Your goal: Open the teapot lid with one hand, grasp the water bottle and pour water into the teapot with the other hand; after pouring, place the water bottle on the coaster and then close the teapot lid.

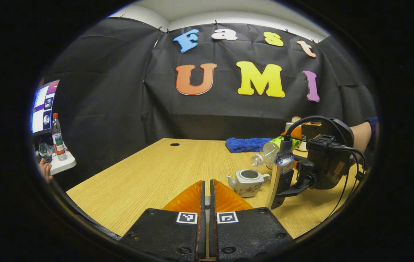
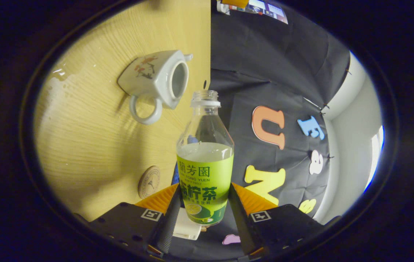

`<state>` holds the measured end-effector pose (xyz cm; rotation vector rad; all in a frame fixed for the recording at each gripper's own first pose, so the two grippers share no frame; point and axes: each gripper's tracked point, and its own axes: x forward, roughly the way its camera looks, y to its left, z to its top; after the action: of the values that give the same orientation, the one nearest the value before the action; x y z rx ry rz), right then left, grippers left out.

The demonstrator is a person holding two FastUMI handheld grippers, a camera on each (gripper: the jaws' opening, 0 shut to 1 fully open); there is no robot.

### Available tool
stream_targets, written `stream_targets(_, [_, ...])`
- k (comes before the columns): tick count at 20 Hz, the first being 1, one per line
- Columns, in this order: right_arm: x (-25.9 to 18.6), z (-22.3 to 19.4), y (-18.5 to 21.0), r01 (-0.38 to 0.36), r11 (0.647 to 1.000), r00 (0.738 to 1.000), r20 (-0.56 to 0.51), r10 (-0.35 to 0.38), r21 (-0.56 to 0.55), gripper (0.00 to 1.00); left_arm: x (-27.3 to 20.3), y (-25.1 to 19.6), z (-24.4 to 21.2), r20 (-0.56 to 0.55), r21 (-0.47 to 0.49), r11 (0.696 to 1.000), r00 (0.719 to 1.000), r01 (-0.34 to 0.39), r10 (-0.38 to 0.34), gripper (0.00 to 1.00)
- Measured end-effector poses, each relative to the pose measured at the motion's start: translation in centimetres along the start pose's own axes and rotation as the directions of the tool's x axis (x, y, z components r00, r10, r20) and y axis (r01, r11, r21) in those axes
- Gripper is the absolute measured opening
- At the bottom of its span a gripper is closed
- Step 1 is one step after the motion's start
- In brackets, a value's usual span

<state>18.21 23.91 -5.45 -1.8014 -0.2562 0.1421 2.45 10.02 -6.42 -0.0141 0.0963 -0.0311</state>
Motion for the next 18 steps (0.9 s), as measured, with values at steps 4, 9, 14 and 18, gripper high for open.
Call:
stream_targets(4, [-0.1,0.2,-1.0,0.035,0.996,0.999,0.019,-0.033,-0.079,0.75,0.1,-0.3,-0.1,0.004,-0.002,1.0,1.0,0.013,-0.013,0.06])
stream_targets(9, [-0.2,0.8,-2.8,0.108,0.982,0.993,0.053,-0.101,-0.155,0.75,0.0,-0.4,-0.4,0.0,-0.003,1.0,1.0,0.02,-0.02,0.06])
stream_targets(14, [-0.1,0.6,-3.5,0.146,0.966,0.989,0.068,-0.134,-0.212,0.75,0.2,-0.6,-1.2,-0.02,-0.013,0.999,0.999,0.031,-0.031,0.05])
stream_targets(18, [0.2,0.7,-3.8,0.19,0.946,0.981,0.084,-0.174,-0.261,0.72,0.1,-0.5,-1.3,-0.019,-0.01,0.999,0.999,0.03,-0.03,0.05])
